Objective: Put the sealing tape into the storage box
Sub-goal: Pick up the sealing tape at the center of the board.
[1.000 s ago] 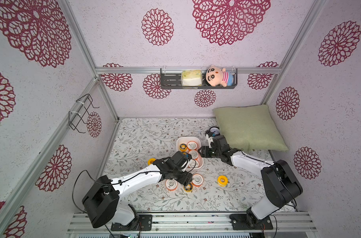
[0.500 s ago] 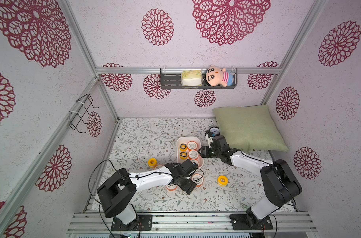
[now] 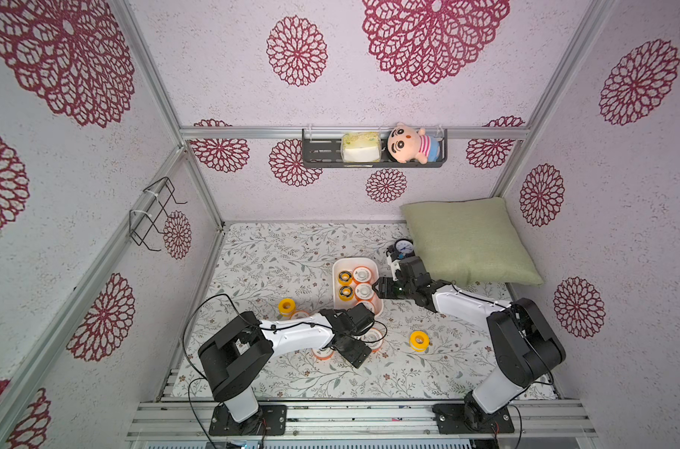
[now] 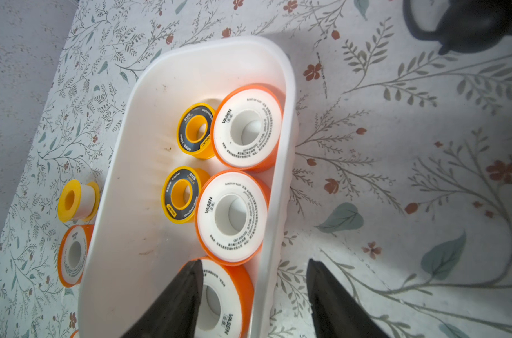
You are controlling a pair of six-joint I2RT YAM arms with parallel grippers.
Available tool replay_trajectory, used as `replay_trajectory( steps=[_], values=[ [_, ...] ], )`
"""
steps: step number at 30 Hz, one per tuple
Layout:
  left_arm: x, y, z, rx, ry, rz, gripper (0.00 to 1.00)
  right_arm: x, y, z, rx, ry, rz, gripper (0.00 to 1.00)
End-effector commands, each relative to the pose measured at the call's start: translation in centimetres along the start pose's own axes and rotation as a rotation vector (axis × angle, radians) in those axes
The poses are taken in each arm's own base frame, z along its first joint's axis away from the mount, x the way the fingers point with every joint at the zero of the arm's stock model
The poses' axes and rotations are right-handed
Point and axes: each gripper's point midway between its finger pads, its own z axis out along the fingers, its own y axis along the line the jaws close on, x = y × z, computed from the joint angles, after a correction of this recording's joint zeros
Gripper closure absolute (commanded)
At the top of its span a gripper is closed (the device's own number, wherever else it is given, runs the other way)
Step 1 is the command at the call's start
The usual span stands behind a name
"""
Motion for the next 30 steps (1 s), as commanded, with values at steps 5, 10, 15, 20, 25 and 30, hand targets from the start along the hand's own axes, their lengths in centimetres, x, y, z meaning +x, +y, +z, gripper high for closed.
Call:
replay_trajectory(
  steps=[5, 10, 15, 20, 25, 30],
  values=[
    [-1.1, -0.8, 0.3, 0.011, -0.016, 0.027, 0.23, -1.2, 0.9, -0.1, -0.038, -0.02, 0.008, 0.37],
    [-1.0, -0.7, 0.1, 0.004, -0.01, 0.03, 0.24, -1.2, 0.9, -0.1, -0.035, -0.017, 0.006, 0.37],
    [-0.4, -0.3, 0.3, -0.013, 0.02, 0.033, 0.21, -1.0, 0.8, 0.1, -0.036, -0.012, 0.006, 0.37],
    [0.1, -0.1, 0.3, -0.024, 0.034, 0.033, 0.2, -1.1, 0.9, 0.1, -0.037, -0.012, 0.004, 0.37],
    [0.1, -0.3, 0.5, -0.013, 0.04, 0.035, 0.23, -1.2, 0.9, 0.2, -0.036, -0.009, 0.002, 0.37],
    [-0.1, -0.2, 0.1, -0.02, 0.042, 0.036, 0.39, -1.1, 0.9, 0.2, -0.037, -0.005, 0.001, 0.37]
  ],
)
